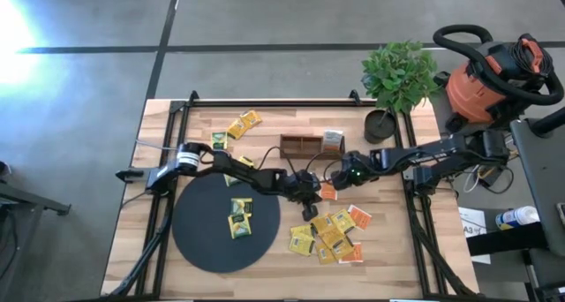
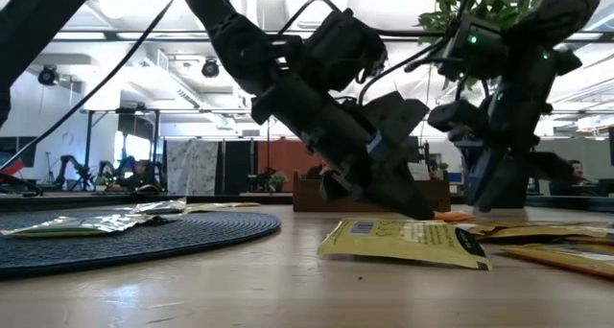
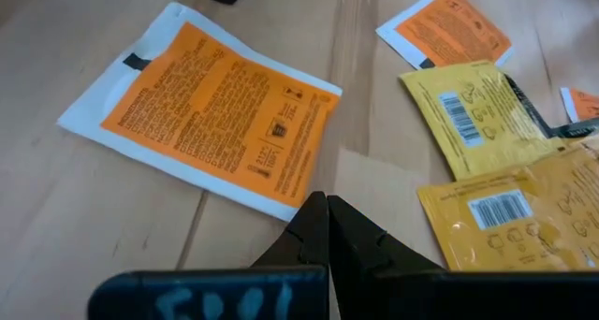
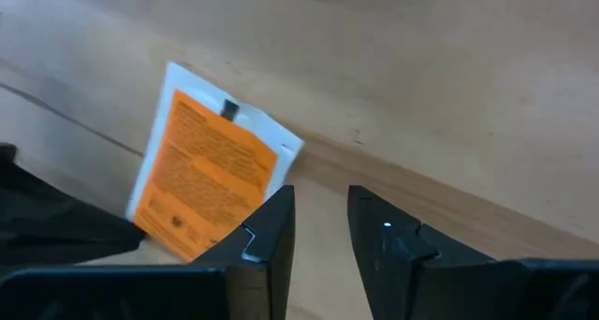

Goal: Pick & Place Tea
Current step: Put the top white tea bag into the right section of the wooden organizer

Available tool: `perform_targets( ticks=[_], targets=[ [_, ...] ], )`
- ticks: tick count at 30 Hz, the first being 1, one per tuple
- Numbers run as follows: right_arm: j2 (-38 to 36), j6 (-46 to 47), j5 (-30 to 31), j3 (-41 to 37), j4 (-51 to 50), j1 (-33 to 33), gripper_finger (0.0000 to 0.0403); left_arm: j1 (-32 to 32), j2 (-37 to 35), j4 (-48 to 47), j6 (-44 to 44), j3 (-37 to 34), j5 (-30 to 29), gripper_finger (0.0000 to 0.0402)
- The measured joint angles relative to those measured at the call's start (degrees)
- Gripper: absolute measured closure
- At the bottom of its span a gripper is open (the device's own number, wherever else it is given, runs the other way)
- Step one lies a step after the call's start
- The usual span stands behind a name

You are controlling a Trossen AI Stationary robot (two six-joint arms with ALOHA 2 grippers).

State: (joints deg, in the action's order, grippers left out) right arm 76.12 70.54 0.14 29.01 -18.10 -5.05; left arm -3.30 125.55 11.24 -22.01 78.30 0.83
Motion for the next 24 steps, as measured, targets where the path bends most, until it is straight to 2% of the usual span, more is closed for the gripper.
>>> perform_targets(
  ticks=[5,19,24],
  targets=[
    [1.7,-1.4,0.6,-0.9,5.3,0.0,0.0303,0.2,0.6,0.5,-0.1,0.0,0.1,0.0401],
    [5.3,-6.2,1.6,-0.5,11.6,-0.2,0.0303,1.0,1.1,1.1,-0.3,-0.5,0.4,0.0401],
    [5.3,-9.1,1.6,-0.5,11.9,-0.3,0.0318,1.1,1.2,1.1,-0.3,-0.6,0.4,0.0401]
  ],
)
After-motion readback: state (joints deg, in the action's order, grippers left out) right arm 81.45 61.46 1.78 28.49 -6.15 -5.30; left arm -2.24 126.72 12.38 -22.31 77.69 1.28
